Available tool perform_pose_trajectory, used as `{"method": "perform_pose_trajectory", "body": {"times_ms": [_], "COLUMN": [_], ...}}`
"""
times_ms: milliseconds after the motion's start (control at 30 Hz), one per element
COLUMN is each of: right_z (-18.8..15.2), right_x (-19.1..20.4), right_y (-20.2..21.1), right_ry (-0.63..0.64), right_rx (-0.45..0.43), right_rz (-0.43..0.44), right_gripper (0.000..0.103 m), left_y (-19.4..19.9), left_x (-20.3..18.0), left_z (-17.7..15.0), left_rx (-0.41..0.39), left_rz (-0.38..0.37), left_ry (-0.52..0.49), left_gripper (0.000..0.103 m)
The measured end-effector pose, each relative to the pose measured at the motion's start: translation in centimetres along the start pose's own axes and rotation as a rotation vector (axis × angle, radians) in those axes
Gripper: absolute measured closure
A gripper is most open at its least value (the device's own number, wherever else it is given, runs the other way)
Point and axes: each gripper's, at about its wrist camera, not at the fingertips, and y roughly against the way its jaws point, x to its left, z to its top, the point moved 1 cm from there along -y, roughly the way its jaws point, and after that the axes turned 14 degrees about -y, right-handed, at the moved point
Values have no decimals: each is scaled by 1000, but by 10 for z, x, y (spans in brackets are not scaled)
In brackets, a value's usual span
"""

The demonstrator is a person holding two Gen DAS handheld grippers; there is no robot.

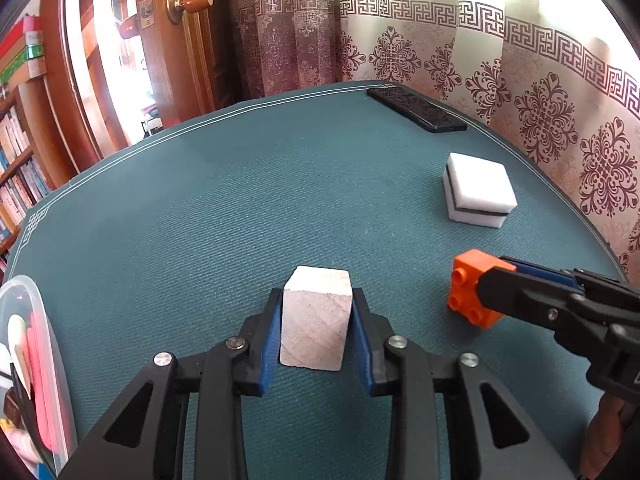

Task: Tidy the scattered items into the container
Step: 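Carry the folded white card toward the bowl with the left tool while the right tool carries the orange block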

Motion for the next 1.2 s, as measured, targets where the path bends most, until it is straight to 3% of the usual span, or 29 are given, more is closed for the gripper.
{"method": "perform_pose_trajectory", "body": {"times_ms": [700,1200], "right_z": [-1,-10], "right_x": [3,11], "right_y": [11,6], "right_ry": [-22,15], "right_rx": [-28,-22], "right_rz": [44,26], "right_gripper": [77,77], "left_y": [78,110], "left_x": [35,80], "left_z": [-32,-56], "left_rx": [-125,-150], "left_rz": [219,368], "left_ry": [190,287], "left_gripper": [68,68]}}
